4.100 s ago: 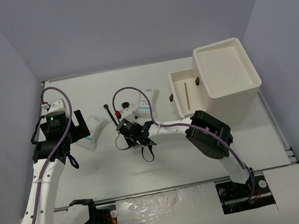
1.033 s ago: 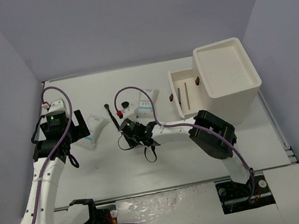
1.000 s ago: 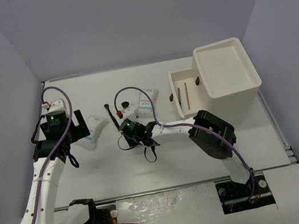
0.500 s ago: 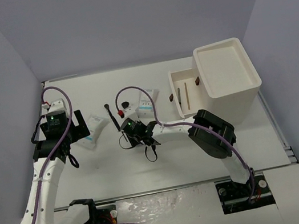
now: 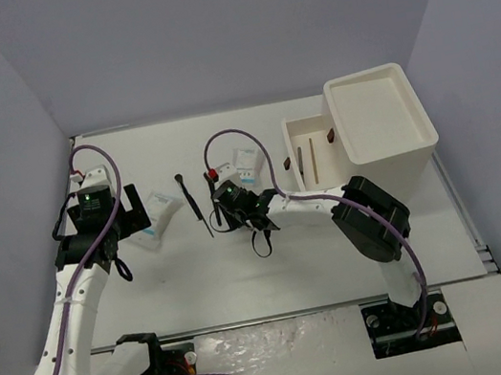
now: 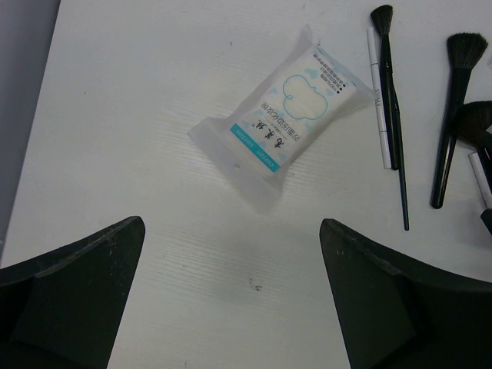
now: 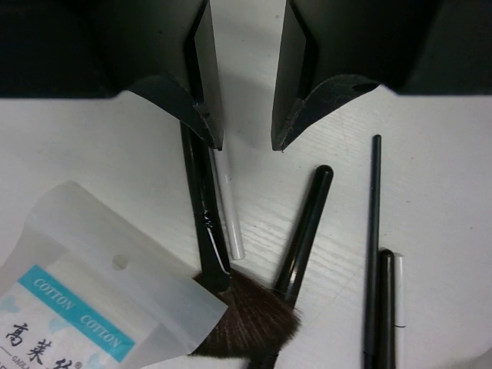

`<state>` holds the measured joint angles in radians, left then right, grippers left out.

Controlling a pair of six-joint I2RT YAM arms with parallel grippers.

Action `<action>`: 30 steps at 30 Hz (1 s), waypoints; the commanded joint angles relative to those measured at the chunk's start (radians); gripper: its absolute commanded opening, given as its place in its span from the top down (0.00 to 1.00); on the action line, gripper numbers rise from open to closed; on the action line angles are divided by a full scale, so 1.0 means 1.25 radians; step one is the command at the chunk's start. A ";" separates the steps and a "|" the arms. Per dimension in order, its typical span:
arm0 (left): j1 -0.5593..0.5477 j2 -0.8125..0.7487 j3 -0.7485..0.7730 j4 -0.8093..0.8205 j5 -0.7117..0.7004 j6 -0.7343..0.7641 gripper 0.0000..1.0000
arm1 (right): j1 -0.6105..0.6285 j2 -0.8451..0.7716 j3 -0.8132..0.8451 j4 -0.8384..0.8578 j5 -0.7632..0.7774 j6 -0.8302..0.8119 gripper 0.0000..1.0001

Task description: Organize the makeup

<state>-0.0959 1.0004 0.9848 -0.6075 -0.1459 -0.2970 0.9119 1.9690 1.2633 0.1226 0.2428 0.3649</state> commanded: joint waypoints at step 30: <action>0.006 0.000 0.014 0.032 0.002 -0.002 0.03 | -0.033 0.013 -0.023 0.016 -0.032 -0.033 0.75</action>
<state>-0.0959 1.0008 0.9848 -0.6075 -0.1459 -0.2970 0.8826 1.9851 1.2345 0.1162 0.2067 0.3346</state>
